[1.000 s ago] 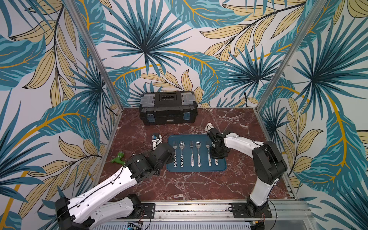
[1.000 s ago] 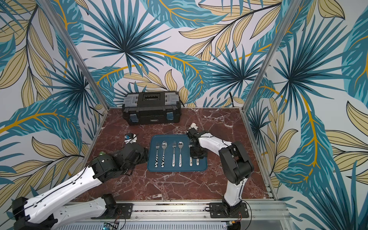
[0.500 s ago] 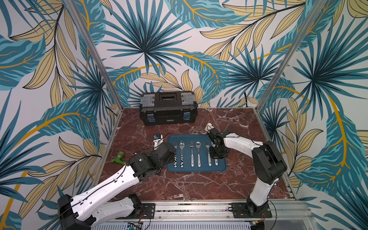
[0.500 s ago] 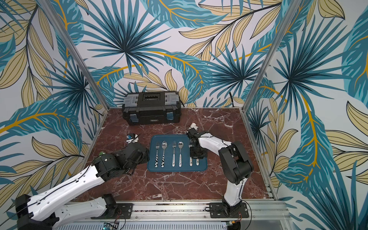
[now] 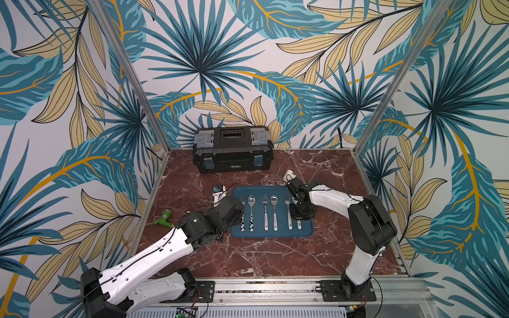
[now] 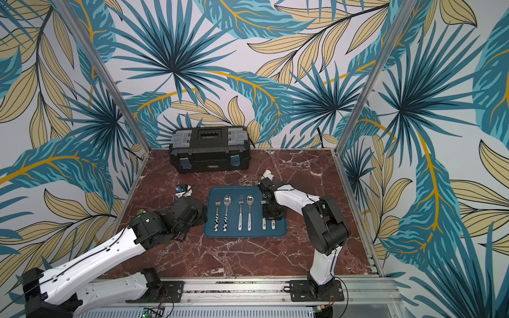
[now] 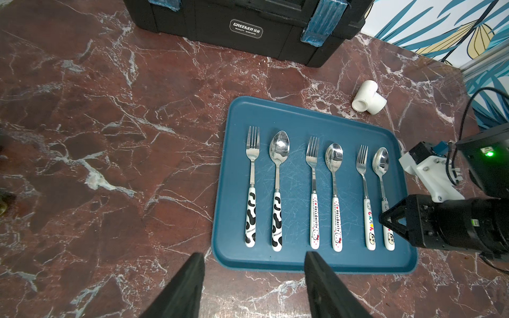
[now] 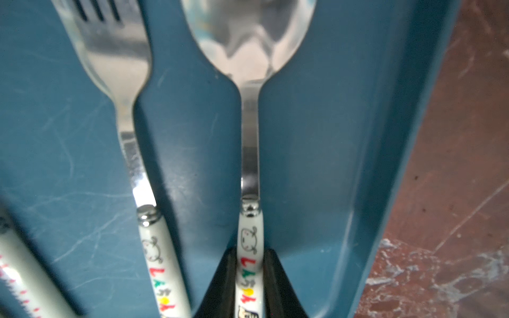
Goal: Set the spoon and fork side by side
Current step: Place the spoon on the tray, then reset both arms
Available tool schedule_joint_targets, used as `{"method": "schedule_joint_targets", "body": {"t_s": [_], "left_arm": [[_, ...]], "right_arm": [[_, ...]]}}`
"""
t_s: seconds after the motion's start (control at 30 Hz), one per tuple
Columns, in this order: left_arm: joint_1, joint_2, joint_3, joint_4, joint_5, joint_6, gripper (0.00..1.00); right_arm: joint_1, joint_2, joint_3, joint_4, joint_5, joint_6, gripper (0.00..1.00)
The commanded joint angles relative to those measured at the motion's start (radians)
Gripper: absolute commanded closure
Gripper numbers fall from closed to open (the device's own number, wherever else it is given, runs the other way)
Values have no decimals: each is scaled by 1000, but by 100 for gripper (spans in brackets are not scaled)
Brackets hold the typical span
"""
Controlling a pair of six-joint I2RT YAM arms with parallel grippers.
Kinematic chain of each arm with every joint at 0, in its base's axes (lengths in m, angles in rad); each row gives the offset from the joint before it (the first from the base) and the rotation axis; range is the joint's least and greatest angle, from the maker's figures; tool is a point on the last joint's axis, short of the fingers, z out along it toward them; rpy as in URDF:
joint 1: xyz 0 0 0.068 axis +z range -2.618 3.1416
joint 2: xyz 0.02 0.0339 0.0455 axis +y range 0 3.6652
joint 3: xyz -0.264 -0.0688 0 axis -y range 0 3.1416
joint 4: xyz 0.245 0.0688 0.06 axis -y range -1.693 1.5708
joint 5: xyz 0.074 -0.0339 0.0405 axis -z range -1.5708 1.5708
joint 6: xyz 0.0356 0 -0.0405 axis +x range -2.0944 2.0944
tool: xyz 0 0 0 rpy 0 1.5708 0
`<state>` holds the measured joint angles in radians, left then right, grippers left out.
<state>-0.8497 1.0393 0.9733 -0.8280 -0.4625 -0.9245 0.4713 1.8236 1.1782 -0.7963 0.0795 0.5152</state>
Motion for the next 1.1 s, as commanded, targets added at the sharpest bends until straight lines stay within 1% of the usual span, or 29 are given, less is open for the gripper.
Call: {"method": "schedule_joint_targets", "body": {"t_s": [0.0,0.07,0.1,0.23,0.33,0.43,0.53,0.6,0.63,0.67,0.7,0.73,0.77,0.8,0.87,0.9,0.93,1.0,1.03,1.07], "left_arm": [[3,2,-20,10,-2,8,38],[4,5,-19,11,-1,8,38],[4,6,-18,12,1,8,38],[5,7,-16,13,3,7,37],[4,7,-14,11,-1,8,38],[6,8,-7,8,-20,23,38],[15,18,35,-9,-39,59,36],[17,29,88,-20,-63,110,33],[17,35,119,-27,-83,145,30],[17,42,147,-31,-109,187,25],[17,44,167,-22,-133,229,14],[17,46,178,8,-158,300,0],[17,45,170,64,-189,394,0],[17,44,152,117,-215,466,0],[17,42,83,263,-279,621,0],[17,43,51,325,-294,698,0],[17,50,23,383,-332,772,0],[24,82,0,421,-417,846,0],[30,104,-3,435,-506,847,0],[46,116,-11,461,-598,838,0]], "right_arm": [[6,11,-24,-11,-5,0,69],[7,3,-26,-12,-5,1,63],[6,0,-28,-11,-4,1,62],[6,-10,-26,-17,-2,2,61],[7,-45,-24,-18,6,2,61],[7,-93,6,-32,-2,-5,58],[7,-151,53,-67,10,-4,52],[7,-203,89,-93,36,-2,41],[7,-239,109,-103,64,-5,37],[7,-276,129,-109,111,-7,32],[6,-315,139,-102,158,-9,26],[6,-371,132,-70,208,-17,17],[4,-428,110,-14,268,-25,3],[3,-485,86,27,322,-25,1],[1,-595,15,138,474,-35,1],[-1,-633,-19,190,516,-62,0],[0,-668,-57,256,557,-100,0],[-3,-712,-130,377,631,-102,1],[-6,-726,-178,460,679,-115,1],[-5,-732,-240,560,722,-165,0]]}}
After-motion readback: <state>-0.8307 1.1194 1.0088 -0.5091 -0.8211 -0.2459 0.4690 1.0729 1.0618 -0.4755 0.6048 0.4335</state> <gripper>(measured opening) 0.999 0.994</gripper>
